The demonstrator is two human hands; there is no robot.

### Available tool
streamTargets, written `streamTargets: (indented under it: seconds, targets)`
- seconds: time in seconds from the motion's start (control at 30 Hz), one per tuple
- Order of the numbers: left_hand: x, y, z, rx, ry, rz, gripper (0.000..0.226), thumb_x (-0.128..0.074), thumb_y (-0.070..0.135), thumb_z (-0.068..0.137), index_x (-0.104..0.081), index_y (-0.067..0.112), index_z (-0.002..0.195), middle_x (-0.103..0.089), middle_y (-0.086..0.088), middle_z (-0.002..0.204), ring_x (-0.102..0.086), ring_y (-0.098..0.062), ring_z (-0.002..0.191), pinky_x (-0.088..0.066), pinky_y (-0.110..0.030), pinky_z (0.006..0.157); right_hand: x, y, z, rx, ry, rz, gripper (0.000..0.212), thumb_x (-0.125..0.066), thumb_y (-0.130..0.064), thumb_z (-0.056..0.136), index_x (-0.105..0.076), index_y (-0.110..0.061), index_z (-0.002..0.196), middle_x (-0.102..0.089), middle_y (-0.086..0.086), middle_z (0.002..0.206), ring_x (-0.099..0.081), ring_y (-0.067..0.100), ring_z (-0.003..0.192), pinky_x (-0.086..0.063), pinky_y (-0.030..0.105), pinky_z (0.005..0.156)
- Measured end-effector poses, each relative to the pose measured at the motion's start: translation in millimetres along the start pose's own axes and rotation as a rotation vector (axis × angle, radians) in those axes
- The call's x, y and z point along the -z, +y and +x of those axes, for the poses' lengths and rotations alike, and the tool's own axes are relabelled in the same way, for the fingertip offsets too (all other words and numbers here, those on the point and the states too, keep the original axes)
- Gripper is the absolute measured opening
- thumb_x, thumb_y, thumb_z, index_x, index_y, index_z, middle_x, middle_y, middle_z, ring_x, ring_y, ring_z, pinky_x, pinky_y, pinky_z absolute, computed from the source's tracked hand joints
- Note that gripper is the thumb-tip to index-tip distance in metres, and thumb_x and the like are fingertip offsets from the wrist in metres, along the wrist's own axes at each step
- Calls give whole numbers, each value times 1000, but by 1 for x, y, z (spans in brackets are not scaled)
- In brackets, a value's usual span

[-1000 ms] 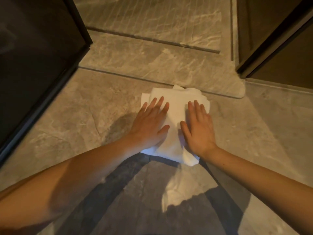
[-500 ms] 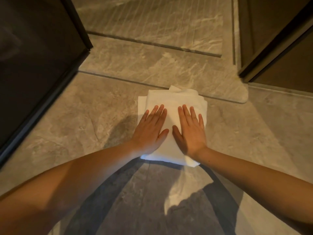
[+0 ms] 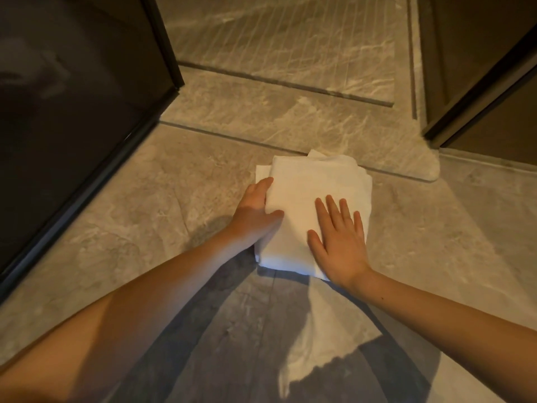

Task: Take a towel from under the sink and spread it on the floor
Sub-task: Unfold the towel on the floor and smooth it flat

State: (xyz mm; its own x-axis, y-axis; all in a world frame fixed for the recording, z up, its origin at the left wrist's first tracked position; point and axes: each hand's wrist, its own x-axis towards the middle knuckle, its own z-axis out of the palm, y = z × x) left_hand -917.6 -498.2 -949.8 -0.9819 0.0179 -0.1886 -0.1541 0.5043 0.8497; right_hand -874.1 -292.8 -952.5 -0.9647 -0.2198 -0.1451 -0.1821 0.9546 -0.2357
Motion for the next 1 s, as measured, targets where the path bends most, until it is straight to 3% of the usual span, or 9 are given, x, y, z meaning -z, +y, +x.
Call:
streamTargets:
  seconds: [0.1,0.2,0.37,0.47,0.57,0.67,0.8,0.9,1.0]
  targets:
    - [11,3,0,195,-63,-194,66,-70,13,79,-41,21,138,-59,5,99,-62,-14,90,-53,-24,65,-3,-1,1,-12,3,-22,67,-14,-53,97,-3,-25,158,-1,2,165,8,25,151,9,44,120]
    - [25,-4,0,279,-156,-222,52,-74,14,79,-49,16,124,-63,3,88,-63,-9,76,-50,-15,49,-3,-6,6,-7,7,-4,67,-14,-52,97,-3,-24,158,-1,3,165,7,25,151,9,45,120]
    - [41,-6,-9,281,-365,-262,26,-76,11,81,-60,14,101,-65,5,82,-67,-7,77,-48,-13,55,-3,-18,13,-16,-5,42,64,-25,-44,103,-4,-20,158,1,5,165,9,28,151,8,49,120]
    - [49,-1,-16,174,-357,-272,36,-74,9,82,-57,13,113,-66,6,84,-66,3,74,-48,-11,59,1,-23,16,-37,-51,93,63,-28,-42,103,-6,-20,158,0,5,165,8,29,151,7,50,119]
    - [49,8,-22,97,-349,-291,55,-76,7,77,-50,15,125,-69,-1,107,-67,-12,96,-54,-21,76,24,-26,22,-47,-67,249,60,-37,-37,103,-16,-17,156,-20,11,162,-15,33,148,-11,51,119]
    - [46,23,-27,56,-288,-380,70,-76,2,73,-43,24,131,-66,-7,116,-70,-15,94,-57,-27,78,68,-30,39,21,14,434,53,-40,-30,104,-24,-24,154,-50,14,144,-50,34,124,-39,43,100]
    - [40,50,-34,-57,-245,-267,77,-72,17,66,-42,36,134,-65,5,108,-67,-11,83,-53,-26,73,125,-45,69,39,-160,524,44,-27,-41,105,-25,-48,149,-44,0,147,-55,29,111,-50,25,71]
    - [32,64,-41,-150,-266,-170,75,-70,22,68,-42,45,134,-62,13,109,-62,-1,82,-46,-22,72,145,-56,84,-97,-350,560,43,-24,-49,103,-35,-46,144,-39,0,148,-57,35,105,-58,41,75]
    - [29,72,-45,-205,-312,-197,74,-71,19,73,-41,50,134,-61,16,111,-61,3,89,-44,-16,73,150,-54,91,-138,-356,554,36,-38,-34,102,-53,-25,133,-48,11,138,-59,35,109,-59,49,80]
